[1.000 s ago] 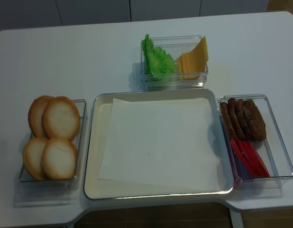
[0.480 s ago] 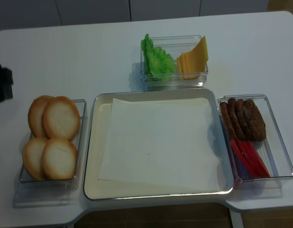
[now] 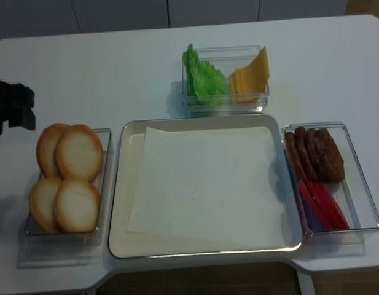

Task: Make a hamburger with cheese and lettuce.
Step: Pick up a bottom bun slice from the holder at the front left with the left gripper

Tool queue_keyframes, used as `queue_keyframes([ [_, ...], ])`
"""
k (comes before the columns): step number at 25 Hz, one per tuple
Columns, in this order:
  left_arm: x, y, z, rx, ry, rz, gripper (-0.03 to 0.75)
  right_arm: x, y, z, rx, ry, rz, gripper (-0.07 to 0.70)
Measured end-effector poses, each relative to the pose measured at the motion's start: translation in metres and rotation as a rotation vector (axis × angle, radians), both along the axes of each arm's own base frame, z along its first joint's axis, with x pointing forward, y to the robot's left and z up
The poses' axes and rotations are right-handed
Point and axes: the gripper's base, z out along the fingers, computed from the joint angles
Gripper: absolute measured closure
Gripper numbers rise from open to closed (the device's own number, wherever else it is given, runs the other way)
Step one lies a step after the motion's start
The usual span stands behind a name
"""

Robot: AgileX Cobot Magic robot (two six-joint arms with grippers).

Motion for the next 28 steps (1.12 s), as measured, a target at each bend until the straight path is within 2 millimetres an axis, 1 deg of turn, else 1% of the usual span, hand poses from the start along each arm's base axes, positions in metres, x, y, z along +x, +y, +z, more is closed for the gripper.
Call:
queue_keyframes([
  [4,0.008,0.001,-0.008,0.016,-0.004,-0.033,0.218,0.0,0.0,0.0,0.0,0.0,0.0,0.35],
  [6,0.011,0.002,-0.009,0.034,-0.015,-0.067,0.233,0.0,0.0,0.0,0.0,0.0,0.0,0.351],
  [10,0.012,0.002,-0.01,0.066,-0.015,-0.142,0.283,0.0,0.0,0.0,0.0,0.0,0.0,0.351],
  [17,0.014,-0.004,-0.009,0.02,-0.035,-0.205,0.359,0.0,0.0,0.0,0.0,0.0,0.0,0.351],
  [21,0.015,-0.009,-0.008,-0.007,-0.059,-0.278,0.372,0.0,0.0,0.0,0.0,0.0,0.0,0.351],
  [25,0.015,-0.01,-0.009,-0.003,-0.059,-0.295,0.372,0.0,0.0,0.0,0.0,0.0,0.0,0.351],
  [28,0.018,-0.009,-0.014,-0.007,-0.043,-0.296,0.372,0.0,0.0,0.0,0.0,0.0,0.0,0.351],
])
